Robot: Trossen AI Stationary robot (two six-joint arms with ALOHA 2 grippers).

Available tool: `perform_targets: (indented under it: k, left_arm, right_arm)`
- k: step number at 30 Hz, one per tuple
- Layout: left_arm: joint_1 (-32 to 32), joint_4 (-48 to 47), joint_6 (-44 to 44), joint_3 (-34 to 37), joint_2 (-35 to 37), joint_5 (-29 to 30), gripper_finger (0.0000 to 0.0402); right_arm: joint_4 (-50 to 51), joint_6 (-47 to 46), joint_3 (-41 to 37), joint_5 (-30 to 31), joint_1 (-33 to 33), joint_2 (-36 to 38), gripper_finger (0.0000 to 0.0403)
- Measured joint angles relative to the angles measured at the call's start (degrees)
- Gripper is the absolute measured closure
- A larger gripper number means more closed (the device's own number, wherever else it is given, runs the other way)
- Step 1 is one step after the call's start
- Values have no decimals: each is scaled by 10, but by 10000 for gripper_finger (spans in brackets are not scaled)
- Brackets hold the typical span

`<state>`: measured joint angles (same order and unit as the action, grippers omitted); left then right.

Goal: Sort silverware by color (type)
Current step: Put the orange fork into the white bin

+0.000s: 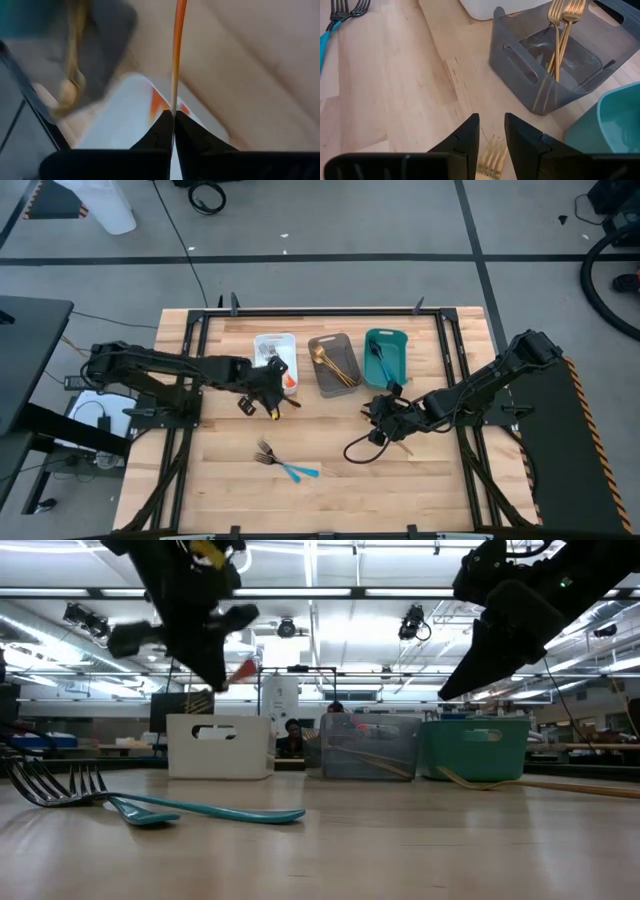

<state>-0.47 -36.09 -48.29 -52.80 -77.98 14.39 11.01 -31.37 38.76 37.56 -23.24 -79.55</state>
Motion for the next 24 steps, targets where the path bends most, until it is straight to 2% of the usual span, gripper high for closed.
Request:
perform_targets:
  k: [6, 13, 20, 24]
  left_arm:
    - [31, 29, -8, 0, 52, -53, 386]
    - [86, 56, -53, 0, 57, -116, 386]
    - [144, 58, -97, 0, 57, -130, 386]
    - [180, 72, -105, 0, 50, -196, 386]
  right_arm:
    - [-4, -9, -4, -1, -5, 0, 300]
    - [-10, -15, -4, -1, -9, 0, 300]
    - [-11, -15, -4, -1, -10, 0, 300]
    - [-11, -12, -4, -1, -10, 0, 300]
